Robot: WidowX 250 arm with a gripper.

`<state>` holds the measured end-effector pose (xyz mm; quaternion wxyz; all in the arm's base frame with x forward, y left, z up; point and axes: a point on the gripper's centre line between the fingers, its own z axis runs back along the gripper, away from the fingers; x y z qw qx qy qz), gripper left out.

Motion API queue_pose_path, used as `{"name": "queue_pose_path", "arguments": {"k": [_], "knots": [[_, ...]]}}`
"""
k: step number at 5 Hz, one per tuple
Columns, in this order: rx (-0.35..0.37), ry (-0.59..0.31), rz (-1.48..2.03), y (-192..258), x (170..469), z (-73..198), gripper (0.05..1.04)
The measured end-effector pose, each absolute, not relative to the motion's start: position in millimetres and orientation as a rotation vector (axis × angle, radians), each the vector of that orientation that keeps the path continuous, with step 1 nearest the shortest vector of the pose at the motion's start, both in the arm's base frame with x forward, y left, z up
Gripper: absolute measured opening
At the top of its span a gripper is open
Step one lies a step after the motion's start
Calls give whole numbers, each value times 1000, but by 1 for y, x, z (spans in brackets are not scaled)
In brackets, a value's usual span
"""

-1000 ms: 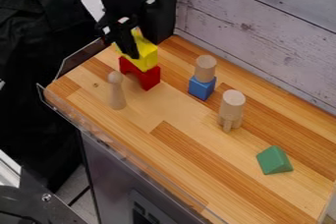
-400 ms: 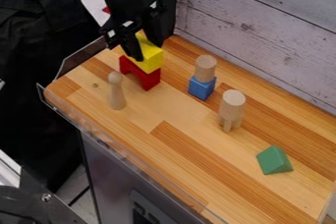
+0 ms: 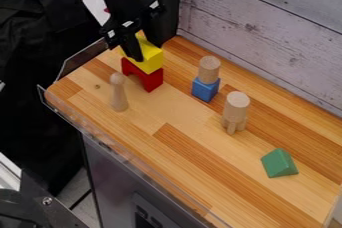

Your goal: Remove the yellow rectangular block off the tower and put it on top of the red arch

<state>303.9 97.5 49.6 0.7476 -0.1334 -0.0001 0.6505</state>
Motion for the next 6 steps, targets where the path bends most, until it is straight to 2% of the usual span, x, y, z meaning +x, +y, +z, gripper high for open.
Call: {"name": "queue_pose_path", "arguments": {"k": [1,2,3,4,5,6], "knots": [[-286,27,1422,95,301,49,870],[-287,21,1411,90,303,51,1005],[-275,31,1341,75,299,68,1001],[-117,55,1135,40,287,96,1001],[25,136,900,4,268,110,1001],[53,206,630,-27,248,107,1001]]}}
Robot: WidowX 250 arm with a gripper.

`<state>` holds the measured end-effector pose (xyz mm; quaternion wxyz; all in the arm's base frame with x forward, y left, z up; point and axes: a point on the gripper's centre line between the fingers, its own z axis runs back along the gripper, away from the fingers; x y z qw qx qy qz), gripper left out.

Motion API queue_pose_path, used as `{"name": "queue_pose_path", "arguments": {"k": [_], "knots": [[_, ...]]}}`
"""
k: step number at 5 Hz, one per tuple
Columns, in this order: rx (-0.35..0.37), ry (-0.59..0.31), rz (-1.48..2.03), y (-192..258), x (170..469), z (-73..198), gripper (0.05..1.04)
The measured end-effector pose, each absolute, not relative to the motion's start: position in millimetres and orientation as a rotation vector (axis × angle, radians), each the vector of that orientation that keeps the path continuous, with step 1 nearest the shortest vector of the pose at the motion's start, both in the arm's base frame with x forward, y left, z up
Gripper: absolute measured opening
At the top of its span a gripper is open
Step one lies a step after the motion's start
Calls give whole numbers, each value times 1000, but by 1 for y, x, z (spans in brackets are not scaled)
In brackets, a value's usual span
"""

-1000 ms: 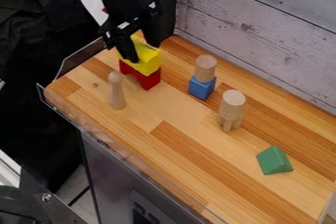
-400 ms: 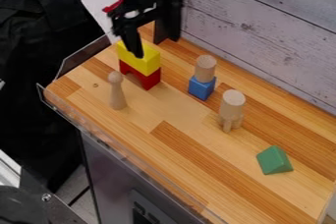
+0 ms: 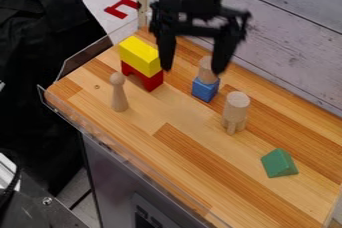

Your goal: Remove the yellow rectangular block off the tower and put it on top of the red arch

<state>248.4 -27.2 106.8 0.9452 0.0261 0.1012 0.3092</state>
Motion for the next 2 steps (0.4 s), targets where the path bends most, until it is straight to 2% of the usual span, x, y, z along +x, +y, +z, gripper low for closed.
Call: {"name": "queue_pose_path", "arguments": {"k": [1,2], "knots": [[-1,152,428,-38,241,111,1001],[-79,52,325,-47,255,106,1001]]}}
